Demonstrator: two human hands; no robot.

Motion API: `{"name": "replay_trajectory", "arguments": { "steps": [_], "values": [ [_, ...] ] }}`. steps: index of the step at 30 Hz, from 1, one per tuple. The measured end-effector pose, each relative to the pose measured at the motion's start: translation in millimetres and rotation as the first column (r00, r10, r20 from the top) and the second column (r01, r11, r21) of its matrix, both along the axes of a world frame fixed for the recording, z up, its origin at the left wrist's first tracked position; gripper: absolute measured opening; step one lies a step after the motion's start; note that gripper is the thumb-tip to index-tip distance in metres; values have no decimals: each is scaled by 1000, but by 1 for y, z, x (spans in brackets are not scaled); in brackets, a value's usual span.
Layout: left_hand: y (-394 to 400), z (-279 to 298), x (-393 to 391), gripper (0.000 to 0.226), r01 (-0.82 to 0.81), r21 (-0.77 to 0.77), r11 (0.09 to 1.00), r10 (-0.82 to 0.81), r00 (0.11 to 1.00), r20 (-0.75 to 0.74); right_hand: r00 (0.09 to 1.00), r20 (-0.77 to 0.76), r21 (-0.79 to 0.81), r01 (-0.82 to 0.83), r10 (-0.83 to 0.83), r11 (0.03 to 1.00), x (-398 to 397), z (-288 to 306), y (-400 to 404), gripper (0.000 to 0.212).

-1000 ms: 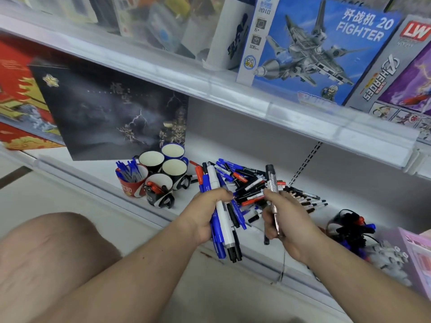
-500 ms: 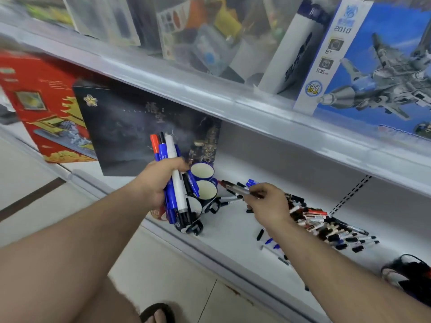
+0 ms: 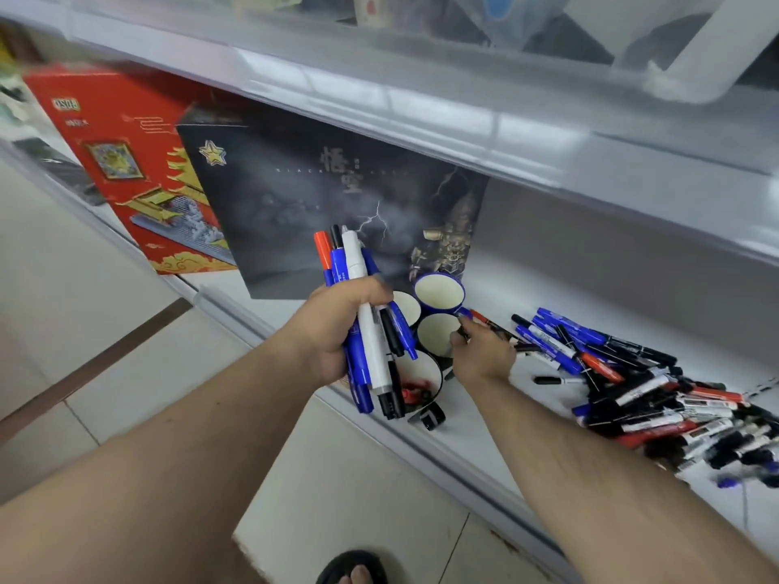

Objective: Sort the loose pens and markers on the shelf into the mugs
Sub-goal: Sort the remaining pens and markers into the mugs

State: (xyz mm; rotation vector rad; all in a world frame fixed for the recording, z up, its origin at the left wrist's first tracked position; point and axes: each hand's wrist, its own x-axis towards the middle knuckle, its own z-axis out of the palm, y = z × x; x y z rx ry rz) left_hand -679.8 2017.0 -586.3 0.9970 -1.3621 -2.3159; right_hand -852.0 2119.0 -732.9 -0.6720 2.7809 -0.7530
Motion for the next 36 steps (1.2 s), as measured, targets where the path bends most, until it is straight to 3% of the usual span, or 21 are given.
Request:
{"name": "replay_trajectory", "arguments": {
  "steps": [5, 7, 9, 12, 15, 18, 20, 25, 28, 36],
  "values": [
    [8, 6, -2, 22, 18, -8, 1000, -18, 999, -34, 995, -27, 157, -92, 97, 983, -1, 3, 2, 41],
    [16, 12, -3, 22, 39, -15, 999, -40, 998, -57, 995, -41, 131, -87, 94, 987, -1, 22, 7, 42],
    [25, 17, -4, 25, 63, -15, 998, -64, 994, -90, 999, 51, -109, -12, 18, 994, 6, 53, 16, 42],
    [40, 26, -7, 28, 98, -23, 995, -100, 986, -135, 947, 322, -539, 173, 11, 824, 40, 116, 46, 20],
    [57, 35, -11, 23, 143, -39, 989, -148, 966, -212, 900, 399, -678, 163, 173, 716, 86, 169, 87, 22],
    [78, 42, -14, 26, 177, -32, 984, -179, 947, -266, 907, 309, -676, -2, 286, 737, 117, 188, 112, 10],
    [89, 45, -16, 22, 176, -27, 984, -177, 946, -271, 924, 269, -669, -24, 272, 743, 122, 188, 120, 10],
    [106, 51, -13, 9, 169, -50, 984, -176, 954, -244, 879, 426, -730, 194, 214, 655, 126, 192, 137, 22],
    [117, 53, -12, 16, 193, -20, 981, -192, 949, -250, 887, 443, -732, 271, 134, 626, 128, 193, 146, 22],
    [128, 55, -19, 10, 151, 67, 986, -129, 958, -257, 884, 466, -731, 405, -31, 550, 132, 189, 161, 27]
  ]
}}
